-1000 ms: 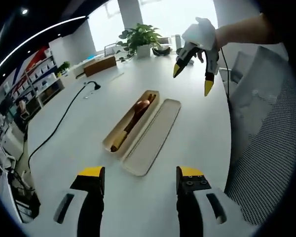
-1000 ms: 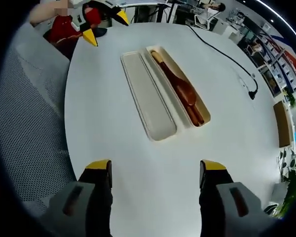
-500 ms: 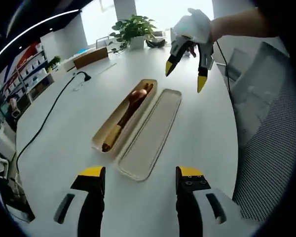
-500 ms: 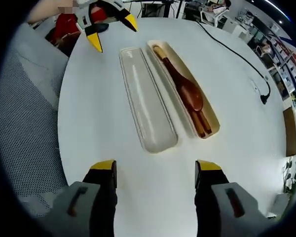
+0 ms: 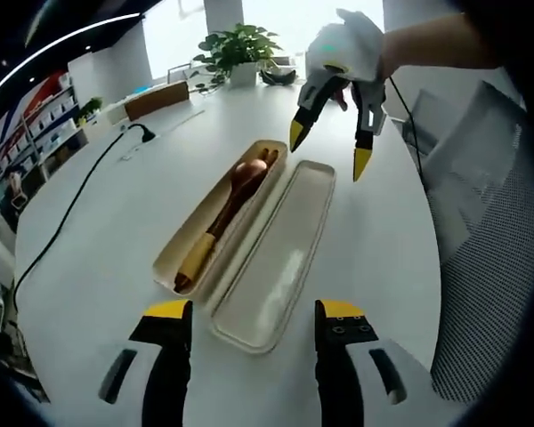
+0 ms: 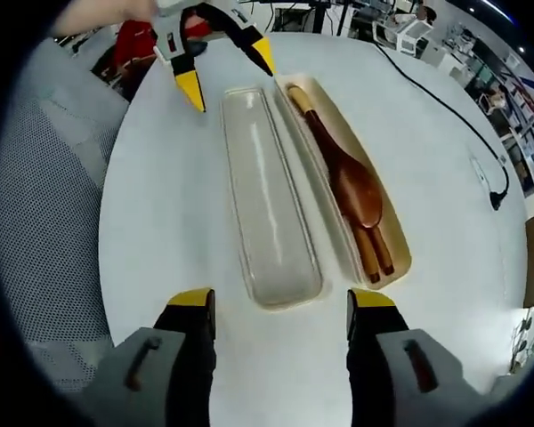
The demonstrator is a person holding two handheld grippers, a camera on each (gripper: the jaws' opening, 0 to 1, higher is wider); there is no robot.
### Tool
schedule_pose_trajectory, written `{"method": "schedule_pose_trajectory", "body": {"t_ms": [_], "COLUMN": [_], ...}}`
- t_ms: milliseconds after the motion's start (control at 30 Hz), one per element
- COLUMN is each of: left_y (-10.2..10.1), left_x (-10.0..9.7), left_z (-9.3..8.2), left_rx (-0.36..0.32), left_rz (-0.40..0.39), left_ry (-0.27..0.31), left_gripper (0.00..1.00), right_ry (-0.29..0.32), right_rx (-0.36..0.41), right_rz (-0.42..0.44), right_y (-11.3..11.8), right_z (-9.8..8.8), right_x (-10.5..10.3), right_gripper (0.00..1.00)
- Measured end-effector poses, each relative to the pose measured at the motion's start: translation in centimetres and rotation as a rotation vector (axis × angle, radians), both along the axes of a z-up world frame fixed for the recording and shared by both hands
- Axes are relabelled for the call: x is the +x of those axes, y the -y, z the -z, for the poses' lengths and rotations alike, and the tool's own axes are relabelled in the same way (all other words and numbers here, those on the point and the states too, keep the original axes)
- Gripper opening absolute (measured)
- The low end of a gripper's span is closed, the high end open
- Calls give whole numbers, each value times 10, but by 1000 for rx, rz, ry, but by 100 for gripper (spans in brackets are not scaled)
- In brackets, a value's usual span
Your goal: Arrange the utensils inside the cutlery case until each visible utensil rests in its matching compartment.
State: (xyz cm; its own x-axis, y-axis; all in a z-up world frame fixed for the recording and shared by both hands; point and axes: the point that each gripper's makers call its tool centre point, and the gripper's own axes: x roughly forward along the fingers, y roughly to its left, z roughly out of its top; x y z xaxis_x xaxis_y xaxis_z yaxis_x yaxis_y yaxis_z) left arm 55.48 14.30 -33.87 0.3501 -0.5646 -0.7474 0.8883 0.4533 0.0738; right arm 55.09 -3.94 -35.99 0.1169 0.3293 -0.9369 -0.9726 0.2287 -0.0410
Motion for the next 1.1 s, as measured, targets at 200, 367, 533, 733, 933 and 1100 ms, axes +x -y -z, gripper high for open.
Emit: {"method": "schedule_pose_trajectory", "body": {"t_ms": [200,367,533,733,933,1100], "left_y": [-3,-4,-3,1,8,9], "left_x": [-2,-3,-3,-7,-11,-11], "left_z": [11,17,17,16,16,16], "left_rx": [32,40,7,15,0,17], "left_rz": [19,21,2,32,46,71], "left_ry": [-22,-23,-46,-43,-31,-20], "left_gripper": [56,56,55,50,45,44], "right_ry": [-14,-33,-42,-45,-43,-49], "right_rx": [-3,-7,-16,-10,-26,-91], "right_rz": [-51,-78,-107,-111,-134,-133], "right_y": [-5,-9,-14,-16,-26,-27], "right_z": [5,5,6,6,6,7], "right_x": [-3,-2,-4,-7,-14,-15], "right_gripper": [58,57,55,50,36,35]}}
